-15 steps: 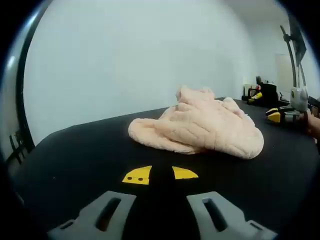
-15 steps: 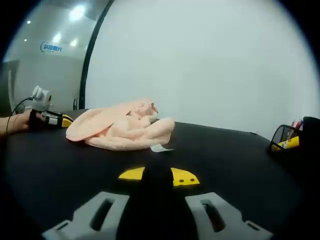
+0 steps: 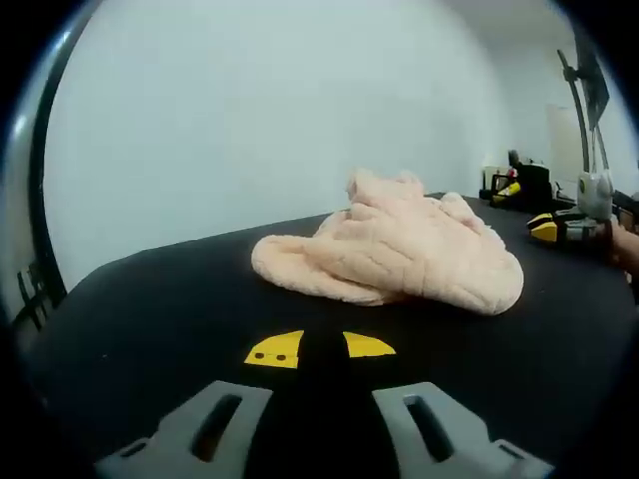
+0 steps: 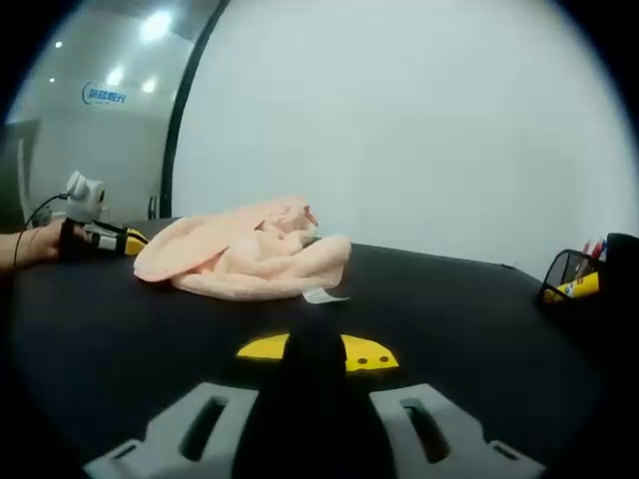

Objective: Fold the towel on the table until its edges align and the towel forms a compact rectangular stack.

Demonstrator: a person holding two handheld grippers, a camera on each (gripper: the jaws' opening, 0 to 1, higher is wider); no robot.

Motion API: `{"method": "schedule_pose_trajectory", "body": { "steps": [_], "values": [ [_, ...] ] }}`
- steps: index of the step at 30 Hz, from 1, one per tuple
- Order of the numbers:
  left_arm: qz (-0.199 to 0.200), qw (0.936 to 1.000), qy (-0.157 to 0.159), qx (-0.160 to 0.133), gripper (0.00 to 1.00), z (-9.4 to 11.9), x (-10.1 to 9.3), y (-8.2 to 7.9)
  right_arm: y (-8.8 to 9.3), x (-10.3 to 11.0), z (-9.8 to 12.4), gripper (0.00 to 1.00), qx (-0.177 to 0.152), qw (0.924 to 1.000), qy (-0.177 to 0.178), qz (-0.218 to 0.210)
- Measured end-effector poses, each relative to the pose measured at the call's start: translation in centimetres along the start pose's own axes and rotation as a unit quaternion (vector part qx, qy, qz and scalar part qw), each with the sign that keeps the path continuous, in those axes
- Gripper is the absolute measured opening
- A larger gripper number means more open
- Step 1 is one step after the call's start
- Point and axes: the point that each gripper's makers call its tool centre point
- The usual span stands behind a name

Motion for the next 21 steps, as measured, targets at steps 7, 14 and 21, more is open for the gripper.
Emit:
{"method": "schedule_pose_trajectory", "body": {
  "steps": [7, 14, 21],
  "values": [
    [-0.001, 1.0000, 0.003, -0.001, 0.16, -0.26, 0.09, -0.07, 0.02, 0.02, 0.01, 0.16, 0.003, 1.0000, -0.001, 0.001],
    [-0.004, 1.0000, 0.008, -0.002, 0.16, -0.23, -0.34, -0.13, 0.03, 0.23, 0.00, 0.16, 0.004, 1.0000, -0.003, 0.004],
    [-0.006, 0.9999, 0.011, 0.000, 0.16, -0.85, -0.16, -0.17, 0.20, 0.34, -0.03, 0.16, 0.007, 0.9999, -0.004, 0.007]
  ]
}}
Point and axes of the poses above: the point that each gripper's makers call its tool centre point, and the gripper's own axes: z roughly backward along the fingers, x roughly to its left, y roughly out of its underside, and after that the axes turned 5 degrees about z, right-handed
